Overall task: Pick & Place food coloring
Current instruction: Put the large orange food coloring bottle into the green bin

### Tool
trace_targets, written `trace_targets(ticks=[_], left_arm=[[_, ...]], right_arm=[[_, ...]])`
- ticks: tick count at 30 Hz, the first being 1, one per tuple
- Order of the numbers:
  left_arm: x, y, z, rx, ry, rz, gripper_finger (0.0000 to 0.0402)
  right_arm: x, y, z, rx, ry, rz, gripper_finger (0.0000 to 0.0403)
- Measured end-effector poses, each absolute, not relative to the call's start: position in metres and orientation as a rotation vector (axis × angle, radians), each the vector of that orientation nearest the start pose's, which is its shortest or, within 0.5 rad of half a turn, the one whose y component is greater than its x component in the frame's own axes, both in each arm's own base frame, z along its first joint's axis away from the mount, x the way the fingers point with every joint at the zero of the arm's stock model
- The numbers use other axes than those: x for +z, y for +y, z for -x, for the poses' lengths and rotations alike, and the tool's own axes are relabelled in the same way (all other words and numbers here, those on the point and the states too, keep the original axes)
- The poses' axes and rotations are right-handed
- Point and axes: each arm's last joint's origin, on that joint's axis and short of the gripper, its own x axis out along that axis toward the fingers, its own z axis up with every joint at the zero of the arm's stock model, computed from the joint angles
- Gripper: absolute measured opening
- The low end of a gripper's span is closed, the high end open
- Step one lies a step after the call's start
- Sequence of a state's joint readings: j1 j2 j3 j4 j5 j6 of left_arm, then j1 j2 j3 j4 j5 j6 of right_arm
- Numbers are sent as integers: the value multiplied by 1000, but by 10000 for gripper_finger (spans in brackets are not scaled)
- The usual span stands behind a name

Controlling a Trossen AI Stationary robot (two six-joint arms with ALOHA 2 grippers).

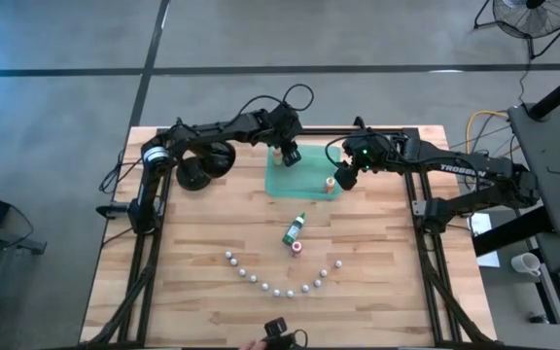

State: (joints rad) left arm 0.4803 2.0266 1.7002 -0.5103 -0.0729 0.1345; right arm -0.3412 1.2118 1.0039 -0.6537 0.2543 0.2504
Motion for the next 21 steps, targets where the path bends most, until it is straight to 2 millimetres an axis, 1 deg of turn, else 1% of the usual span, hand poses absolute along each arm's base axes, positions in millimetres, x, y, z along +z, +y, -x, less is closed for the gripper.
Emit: trace_targets(ticks=[3,6,11,14,17,19,21], left_arm=[[255,207,-400,458,879,46,152],[270,202,-402,452,846,33,161],[298,186,-405,422,791,-3,163],[312,175,-405,394,825,-1,163],[318,162,-403,360,887,0,163],[318,153,-404,327,916,-34,163],[318,140,-403,275,954,-75,163]], right_arm=[[286,-88,-225,-664,799,-265,228],[286,-88,-225,-664,799,-265,228],[286,-88,-225,-656,805,-249,228],[286,-88,-225,-656,805,-249,228],[286,-87,-225,-636,807,-257,228],[286,-87,-225,-629,809,-254,228],[286,-87,-226,-627,810,-254,228]])
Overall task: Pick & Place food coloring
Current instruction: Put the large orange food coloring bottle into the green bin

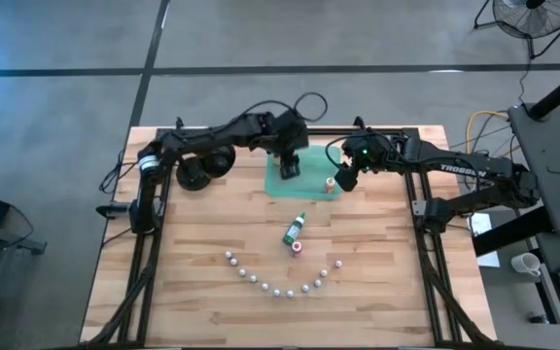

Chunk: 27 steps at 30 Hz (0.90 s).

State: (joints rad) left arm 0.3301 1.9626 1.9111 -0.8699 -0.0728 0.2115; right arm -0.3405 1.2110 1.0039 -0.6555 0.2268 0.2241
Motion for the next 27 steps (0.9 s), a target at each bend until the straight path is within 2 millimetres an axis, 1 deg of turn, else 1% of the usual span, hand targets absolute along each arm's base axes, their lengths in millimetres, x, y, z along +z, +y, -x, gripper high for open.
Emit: trace_targets(ticks=[4,7,12,15,19,21,23,27], left_arm=[[324,111,-405,197,966,-122,163],[326,87,-408,181,967,-132,163],[335,46,-406,256,953,-94,163],[338,24,-402,310,963,-48,163],[335,-9,-396,367,993,41,163],[335,-29,-392,356,1001,61,163],[337,-48,-389,337,991,51,163],[336,-75,-383,369,969,32,163]], right_arm=[[286,-87,-226,-618,817,-234,228],[287,-86,-225,-610,818,-227,228],[290,-82,-221,-620,806,-258,228],[290,-81,-216,-663,808,-329,228],[287,-80,-214,-670,817,-374,228],[283,-79,-218,-617,827,-402,228],[280,-79,-221,-607,823,-411,228],[272,-79,-226,-618,832,-461,228]])
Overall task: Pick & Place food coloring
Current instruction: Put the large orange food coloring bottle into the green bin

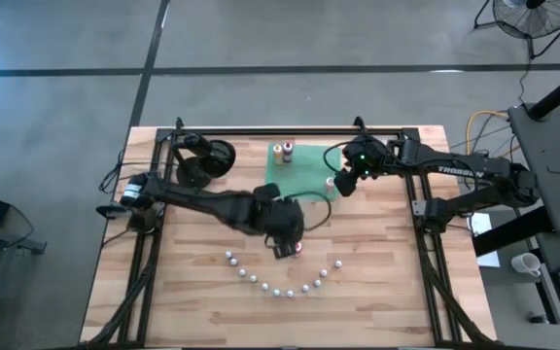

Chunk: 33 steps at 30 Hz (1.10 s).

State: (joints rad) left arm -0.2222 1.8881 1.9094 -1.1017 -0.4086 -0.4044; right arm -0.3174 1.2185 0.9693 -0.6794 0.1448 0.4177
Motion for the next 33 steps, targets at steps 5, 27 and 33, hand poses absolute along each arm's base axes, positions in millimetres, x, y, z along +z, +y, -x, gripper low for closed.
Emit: trace_targets(ticks=[5,27,33], left_arm=[[329,-79,-372,390,978,39,163],[284,-47,-202,260,454,406,163],[271,-42,-189,287,452,396,163]], right_arm=[[271,-61,-241,-379,795,-463,228],[272,-9,-265,-139,701,-497,228],[269,15,-277,119,704,-520,228]])
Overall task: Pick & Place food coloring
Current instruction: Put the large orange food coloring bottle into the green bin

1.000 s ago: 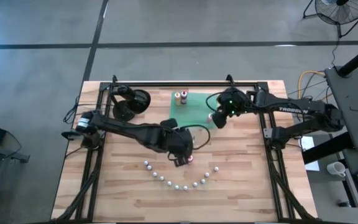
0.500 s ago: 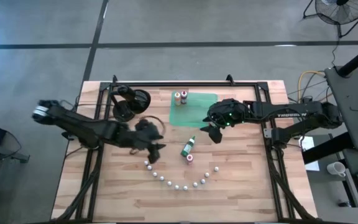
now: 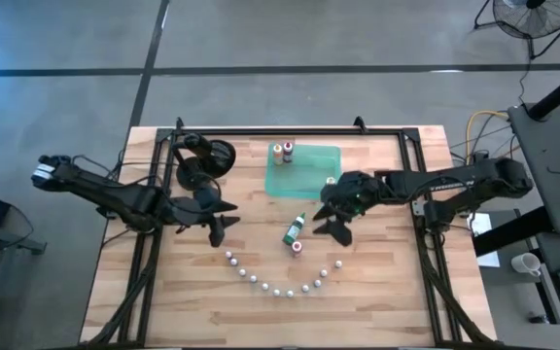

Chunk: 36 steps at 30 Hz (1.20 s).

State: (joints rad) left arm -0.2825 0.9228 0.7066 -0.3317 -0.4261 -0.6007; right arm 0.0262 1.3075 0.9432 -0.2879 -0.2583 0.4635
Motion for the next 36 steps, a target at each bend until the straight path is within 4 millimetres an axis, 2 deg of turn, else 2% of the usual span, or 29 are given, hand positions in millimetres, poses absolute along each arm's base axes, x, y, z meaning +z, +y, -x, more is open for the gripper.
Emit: trace_targets(ticks=[5,7,12,16,21,29,36], left_arm=[[268,-42,-187,291,460,392,163],[268,-42,-187,292,461,390,163],[267,-43,-187,266,479,385,163],[266,-44,-187,211,504,363,163],[265,-43,-185,205,529,312,163],[262,-43,-183,191,567,228,163],[261,-42,-182,181,588,173,163]], right_arm=[[257,35,-294,223,734,-381,228],[253,40,-301,234,755,-376,228],[243,41,-315,177,844,-456,228],[228,39,-320,118,975,-450,228],[218,48,-331,132,1010,-399,228],[215,55,-345,-10,1013,-296,228],[219,56,-348,-10,1000,-308,228]])
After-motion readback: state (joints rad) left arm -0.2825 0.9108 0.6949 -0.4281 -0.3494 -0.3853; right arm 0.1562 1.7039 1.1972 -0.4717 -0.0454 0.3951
